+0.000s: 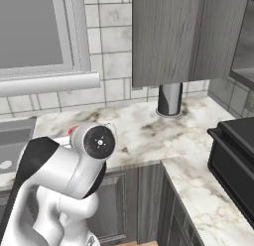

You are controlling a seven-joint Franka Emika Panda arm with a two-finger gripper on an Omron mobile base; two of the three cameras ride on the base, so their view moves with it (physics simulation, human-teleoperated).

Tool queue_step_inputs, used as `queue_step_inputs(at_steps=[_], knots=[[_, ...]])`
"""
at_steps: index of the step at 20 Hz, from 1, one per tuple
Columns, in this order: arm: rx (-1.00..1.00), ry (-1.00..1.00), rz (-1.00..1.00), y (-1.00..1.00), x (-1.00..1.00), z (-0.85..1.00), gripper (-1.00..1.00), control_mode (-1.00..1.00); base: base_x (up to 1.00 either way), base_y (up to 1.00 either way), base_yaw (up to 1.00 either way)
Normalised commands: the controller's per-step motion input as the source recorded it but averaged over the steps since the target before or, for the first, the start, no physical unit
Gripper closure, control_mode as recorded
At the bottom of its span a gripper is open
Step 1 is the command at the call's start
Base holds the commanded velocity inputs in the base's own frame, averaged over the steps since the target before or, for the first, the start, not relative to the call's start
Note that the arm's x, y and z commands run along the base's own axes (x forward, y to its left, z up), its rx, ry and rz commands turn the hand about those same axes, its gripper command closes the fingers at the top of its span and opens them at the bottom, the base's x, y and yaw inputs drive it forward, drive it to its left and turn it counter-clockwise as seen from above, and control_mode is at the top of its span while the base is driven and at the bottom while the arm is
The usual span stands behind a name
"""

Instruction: Pick the avocado and bread from the counter and place them on the plate. Then pick the jam from the cabinet and place it next to the plate. Lastly close the cabinet door.

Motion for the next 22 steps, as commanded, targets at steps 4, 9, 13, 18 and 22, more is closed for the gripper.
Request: queue_step_inputs(at_steps=[4, 9, 13, 18, 22], knots=[[-0.09, -0.13, 0.0, 0.0, 0.24, -0.34, 1.0, -1.0, 0.0, 0.0, 0.0], [-0.1, -0.12, 0.01, 0.0, 0.24, -0.43, 1.0, -1.0, 0.0, 0.0, 0.0], [-0.02, -0.1, 0.04, 0.0, 0.15, -0.44, 1.0, -1.0, 0.0, 0.0, 0.0], [0.0, -0.01, 0.04, 0.0, 0.15, -0.45, 1.0, -1.0, 0.0, 0.0, 0.0], [0.0, 0.0, 0.02, 0.0, 0.2, -0.44, 1.0, -1.0, 0.0, 0.0, 0.0]])
